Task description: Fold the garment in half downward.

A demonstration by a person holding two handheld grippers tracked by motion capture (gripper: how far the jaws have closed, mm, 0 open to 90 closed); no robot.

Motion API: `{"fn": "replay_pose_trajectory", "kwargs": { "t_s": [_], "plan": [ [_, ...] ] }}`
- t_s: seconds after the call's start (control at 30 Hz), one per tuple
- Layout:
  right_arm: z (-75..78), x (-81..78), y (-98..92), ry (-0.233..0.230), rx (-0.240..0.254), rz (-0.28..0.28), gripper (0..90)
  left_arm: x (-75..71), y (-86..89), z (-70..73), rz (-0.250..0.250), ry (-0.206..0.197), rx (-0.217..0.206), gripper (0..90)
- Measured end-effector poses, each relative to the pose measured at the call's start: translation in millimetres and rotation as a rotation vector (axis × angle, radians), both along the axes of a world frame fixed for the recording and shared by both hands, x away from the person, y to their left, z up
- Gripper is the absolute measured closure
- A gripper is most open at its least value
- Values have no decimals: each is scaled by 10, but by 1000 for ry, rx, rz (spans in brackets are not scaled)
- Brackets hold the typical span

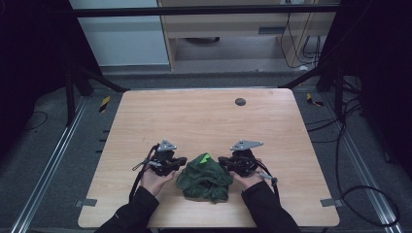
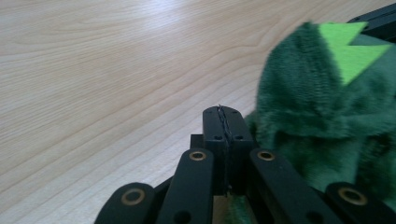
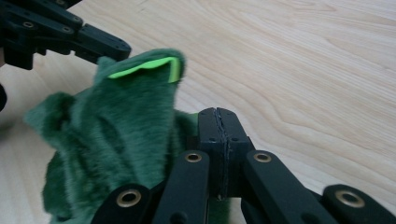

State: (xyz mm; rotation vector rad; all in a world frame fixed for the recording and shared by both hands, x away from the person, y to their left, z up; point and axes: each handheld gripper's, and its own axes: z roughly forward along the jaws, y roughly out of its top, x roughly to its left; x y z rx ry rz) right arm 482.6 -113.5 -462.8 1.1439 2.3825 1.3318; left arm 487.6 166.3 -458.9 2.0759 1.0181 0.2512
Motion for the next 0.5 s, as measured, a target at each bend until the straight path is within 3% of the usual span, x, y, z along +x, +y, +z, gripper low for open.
{"fn": "replay_pose_trajectory", "kwargs": {
  "t_s": [0.5],
  "plan": [
    [98,-220,58,-19,30,69,892,-270,-38,110,-80,-17,-28,897]
  ]
}}
